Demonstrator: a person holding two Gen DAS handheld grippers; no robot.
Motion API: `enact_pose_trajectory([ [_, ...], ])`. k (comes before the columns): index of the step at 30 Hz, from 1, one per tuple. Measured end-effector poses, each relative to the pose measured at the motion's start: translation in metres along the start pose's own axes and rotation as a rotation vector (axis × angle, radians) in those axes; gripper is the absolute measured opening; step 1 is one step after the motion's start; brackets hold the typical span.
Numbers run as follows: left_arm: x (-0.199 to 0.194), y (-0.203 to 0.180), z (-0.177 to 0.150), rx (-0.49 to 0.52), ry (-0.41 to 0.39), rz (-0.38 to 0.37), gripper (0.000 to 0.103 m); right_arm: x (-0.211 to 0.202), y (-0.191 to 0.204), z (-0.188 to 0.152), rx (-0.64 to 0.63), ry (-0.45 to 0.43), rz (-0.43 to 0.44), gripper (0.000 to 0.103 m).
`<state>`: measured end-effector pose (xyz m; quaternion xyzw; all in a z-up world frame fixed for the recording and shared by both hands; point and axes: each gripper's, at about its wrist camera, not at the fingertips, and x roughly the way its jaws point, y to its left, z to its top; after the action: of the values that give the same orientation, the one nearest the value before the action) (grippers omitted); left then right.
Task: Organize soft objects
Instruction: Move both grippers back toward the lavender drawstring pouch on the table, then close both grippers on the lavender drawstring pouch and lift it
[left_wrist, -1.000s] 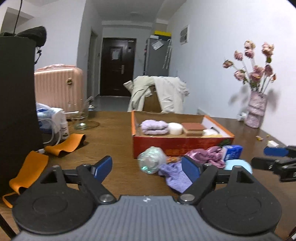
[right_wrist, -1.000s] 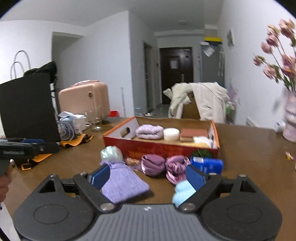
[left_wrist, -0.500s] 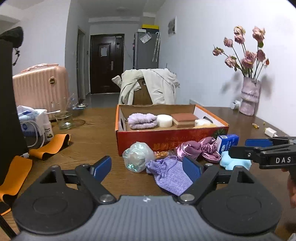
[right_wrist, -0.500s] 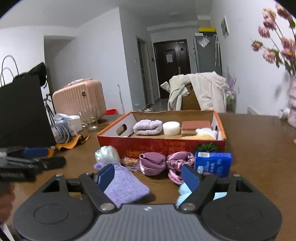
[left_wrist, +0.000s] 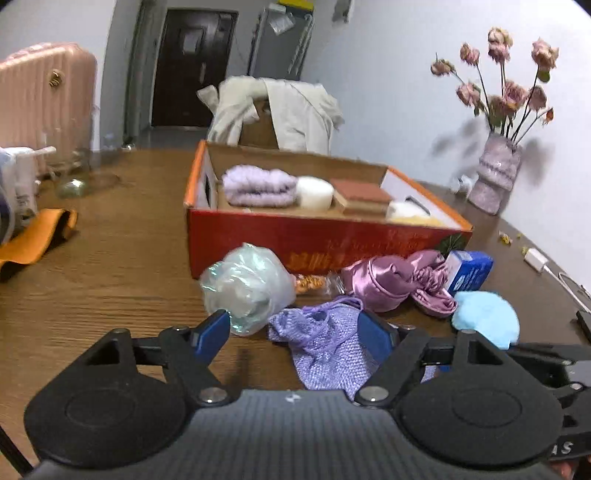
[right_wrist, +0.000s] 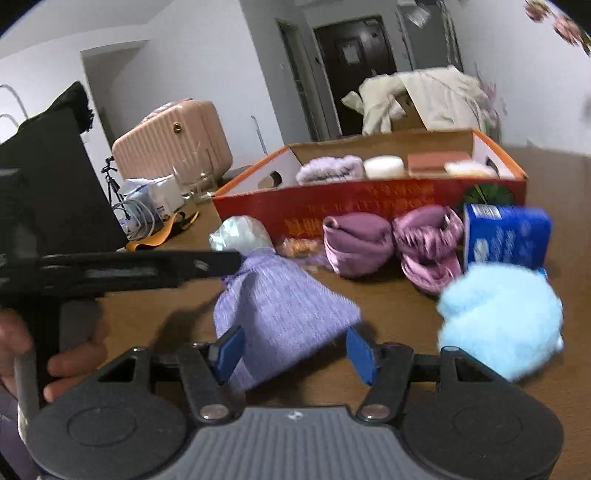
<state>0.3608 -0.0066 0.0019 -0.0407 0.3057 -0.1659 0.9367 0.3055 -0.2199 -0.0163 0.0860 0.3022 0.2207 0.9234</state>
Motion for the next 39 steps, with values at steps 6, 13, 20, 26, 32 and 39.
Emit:
enact_pose_trajectory([
  [6,0.017,0.007,0.002,-0.058,0.022,-0.094,0.065,0.001,-0.009,0.004,0.067,-0.029,0.015,0.061],
  [13,0.017,0.012,0.0,-0.116,0.042,-0.176,0.036,-0.001,-0.01,-0.002,0.082,0.002,0.049,0.062],
  [20,-0.012,0.011,-0.018,-0.249,0.128,-0.201,0.02,-0.018,-0.007,-0.01,0.13,0.0,0.073,0.062],
  [26,-0.085,-0.018,-0.073,-0.295,0.055,-0.194,0.044,-0.061,0.0,-0.037,0.145,-0.013,0.046,0.062],
  [32,-0.113,-0.031,-0.068,-0.124,-0.067,-0.069,0.072,-0.079,0.005,-0.05,0.167,-0.039,0.071,0.062],
  [39,-0.048,-0.034,-0.035,-0.049,0.004,-0.087,0.07,-0.041,-0.011,-0.044,0.298,-0.019,0.061,0.056],
])
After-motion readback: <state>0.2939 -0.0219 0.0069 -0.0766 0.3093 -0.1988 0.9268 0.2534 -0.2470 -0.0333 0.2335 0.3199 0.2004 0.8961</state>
